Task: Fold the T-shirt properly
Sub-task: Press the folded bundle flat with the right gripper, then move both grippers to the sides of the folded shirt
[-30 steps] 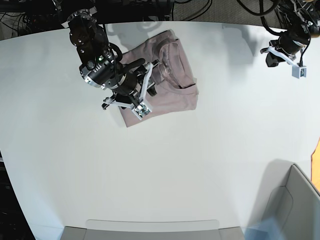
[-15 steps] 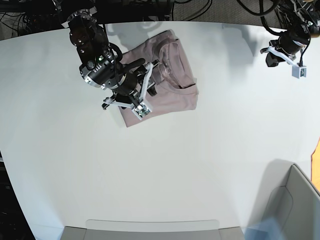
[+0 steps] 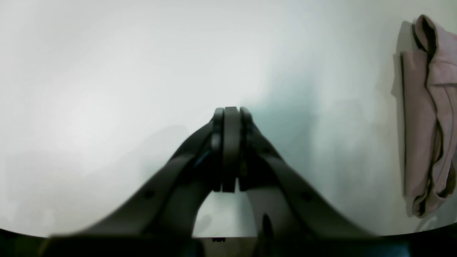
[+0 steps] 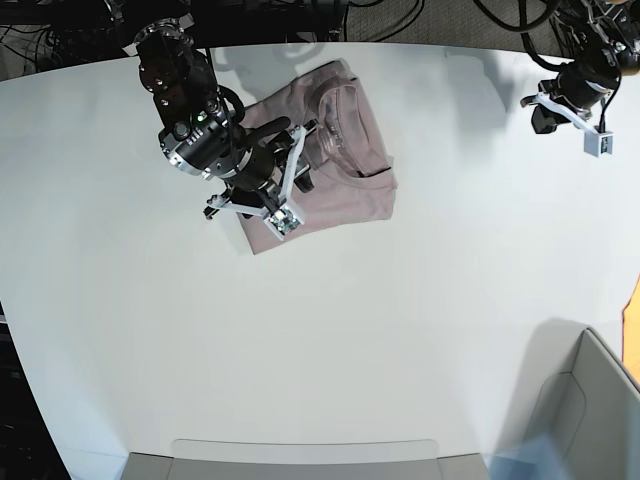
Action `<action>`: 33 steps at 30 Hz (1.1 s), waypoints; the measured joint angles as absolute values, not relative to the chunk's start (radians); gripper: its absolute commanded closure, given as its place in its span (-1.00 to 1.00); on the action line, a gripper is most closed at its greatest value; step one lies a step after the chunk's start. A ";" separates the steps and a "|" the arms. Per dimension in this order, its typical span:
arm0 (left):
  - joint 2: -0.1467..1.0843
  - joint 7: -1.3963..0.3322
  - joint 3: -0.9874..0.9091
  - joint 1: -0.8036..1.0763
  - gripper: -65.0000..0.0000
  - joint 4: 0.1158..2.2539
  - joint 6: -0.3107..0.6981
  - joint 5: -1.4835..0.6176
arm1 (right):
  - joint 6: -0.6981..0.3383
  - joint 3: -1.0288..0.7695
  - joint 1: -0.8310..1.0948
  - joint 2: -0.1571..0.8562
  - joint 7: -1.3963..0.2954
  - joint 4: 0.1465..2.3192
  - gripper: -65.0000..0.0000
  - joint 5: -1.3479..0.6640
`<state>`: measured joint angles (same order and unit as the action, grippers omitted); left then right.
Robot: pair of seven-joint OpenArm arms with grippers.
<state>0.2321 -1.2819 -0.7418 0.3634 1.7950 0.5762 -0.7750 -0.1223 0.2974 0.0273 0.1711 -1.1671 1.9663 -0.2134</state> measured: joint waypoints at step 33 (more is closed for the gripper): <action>0.245 -1.286 -0.671 0.367 1.00 1.857 0.573 -0.763 | -0.123 0.210 -0.022 0.175 -1.167 1.966 1.00 -0.210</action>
<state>0.2455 -1.2861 -0.6712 0.3672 1.8572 0.5728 -0.7631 -0.1226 0.2104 -0.0219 0.1745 -1.1671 1.9659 -0.2100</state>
